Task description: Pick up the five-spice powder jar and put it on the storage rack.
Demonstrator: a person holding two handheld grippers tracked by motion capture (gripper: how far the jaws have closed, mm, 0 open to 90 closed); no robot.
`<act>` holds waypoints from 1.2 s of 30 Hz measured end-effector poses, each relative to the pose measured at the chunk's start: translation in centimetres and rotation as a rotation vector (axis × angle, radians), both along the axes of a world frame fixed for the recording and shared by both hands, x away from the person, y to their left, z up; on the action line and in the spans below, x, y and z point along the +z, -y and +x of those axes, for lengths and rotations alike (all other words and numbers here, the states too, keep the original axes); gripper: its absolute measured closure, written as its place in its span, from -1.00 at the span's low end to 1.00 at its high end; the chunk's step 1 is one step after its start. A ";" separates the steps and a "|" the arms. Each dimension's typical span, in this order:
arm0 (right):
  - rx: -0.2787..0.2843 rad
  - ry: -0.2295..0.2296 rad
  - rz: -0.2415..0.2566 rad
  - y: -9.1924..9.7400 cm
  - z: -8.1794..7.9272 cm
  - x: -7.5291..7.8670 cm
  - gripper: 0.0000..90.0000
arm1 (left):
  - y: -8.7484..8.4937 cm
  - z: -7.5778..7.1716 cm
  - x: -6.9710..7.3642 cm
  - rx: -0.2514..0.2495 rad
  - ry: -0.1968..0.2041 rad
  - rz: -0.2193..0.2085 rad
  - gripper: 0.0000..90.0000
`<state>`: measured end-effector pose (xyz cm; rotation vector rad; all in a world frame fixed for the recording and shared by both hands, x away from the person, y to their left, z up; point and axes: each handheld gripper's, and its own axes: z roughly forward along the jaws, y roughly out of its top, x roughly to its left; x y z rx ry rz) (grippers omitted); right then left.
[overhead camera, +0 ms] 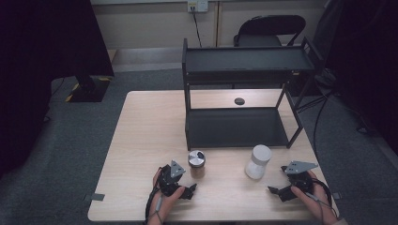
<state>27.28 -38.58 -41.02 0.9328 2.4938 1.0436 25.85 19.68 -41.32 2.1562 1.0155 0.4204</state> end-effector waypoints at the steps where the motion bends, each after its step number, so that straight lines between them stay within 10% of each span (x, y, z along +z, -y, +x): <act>1: 0.000 0.000 0.000 0.0 0.0 0.0 -1.00 | 0.1 0.0 0.0 0.005 0.000 0.000 -1.00; 36: -0.001 0.001 0.000 0.0 0.0 0.0 -1.00 | 2.2 1.8 -0.3 0.000 0.039 -0.106 -0.84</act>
